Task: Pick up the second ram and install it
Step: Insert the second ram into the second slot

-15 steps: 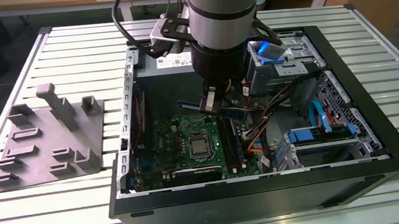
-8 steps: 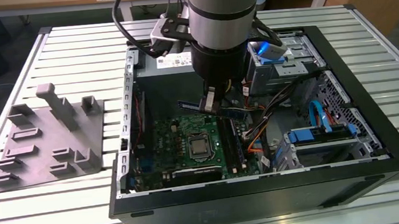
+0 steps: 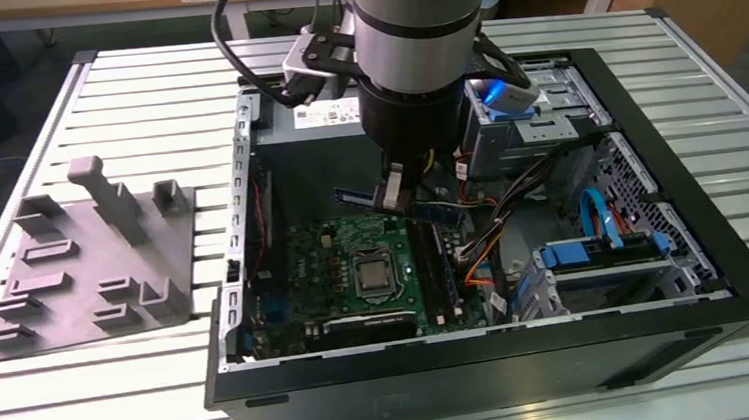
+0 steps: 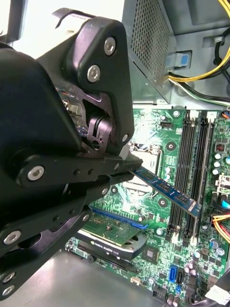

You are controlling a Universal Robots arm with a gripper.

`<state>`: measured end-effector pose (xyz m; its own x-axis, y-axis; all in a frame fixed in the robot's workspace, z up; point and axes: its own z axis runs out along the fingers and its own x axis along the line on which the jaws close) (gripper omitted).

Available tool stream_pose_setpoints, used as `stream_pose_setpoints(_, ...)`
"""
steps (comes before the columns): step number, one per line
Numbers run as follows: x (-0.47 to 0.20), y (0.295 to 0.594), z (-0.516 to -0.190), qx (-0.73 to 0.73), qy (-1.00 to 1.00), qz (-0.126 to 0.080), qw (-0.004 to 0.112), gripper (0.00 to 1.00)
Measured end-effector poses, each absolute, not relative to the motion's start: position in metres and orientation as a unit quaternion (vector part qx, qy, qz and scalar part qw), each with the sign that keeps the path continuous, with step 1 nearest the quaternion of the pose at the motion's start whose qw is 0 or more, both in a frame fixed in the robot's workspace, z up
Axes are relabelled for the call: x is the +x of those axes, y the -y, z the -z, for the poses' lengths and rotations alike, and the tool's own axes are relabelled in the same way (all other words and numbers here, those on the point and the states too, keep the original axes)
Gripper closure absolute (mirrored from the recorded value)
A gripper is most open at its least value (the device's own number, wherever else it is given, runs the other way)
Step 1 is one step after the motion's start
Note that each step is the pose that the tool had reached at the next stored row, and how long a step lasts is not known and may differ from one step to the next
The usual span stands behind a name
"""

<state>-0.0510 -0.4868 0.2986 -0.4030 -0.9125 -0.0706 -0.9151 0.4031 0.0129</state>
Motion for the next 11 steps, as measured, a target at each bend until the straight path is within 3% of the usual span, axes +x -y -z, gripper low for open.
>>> stream_pose_setpoints(11, -0.0510, 0.4868, -0.2981, -0.537, -0.843, -0.024, 0.026, 0.86)
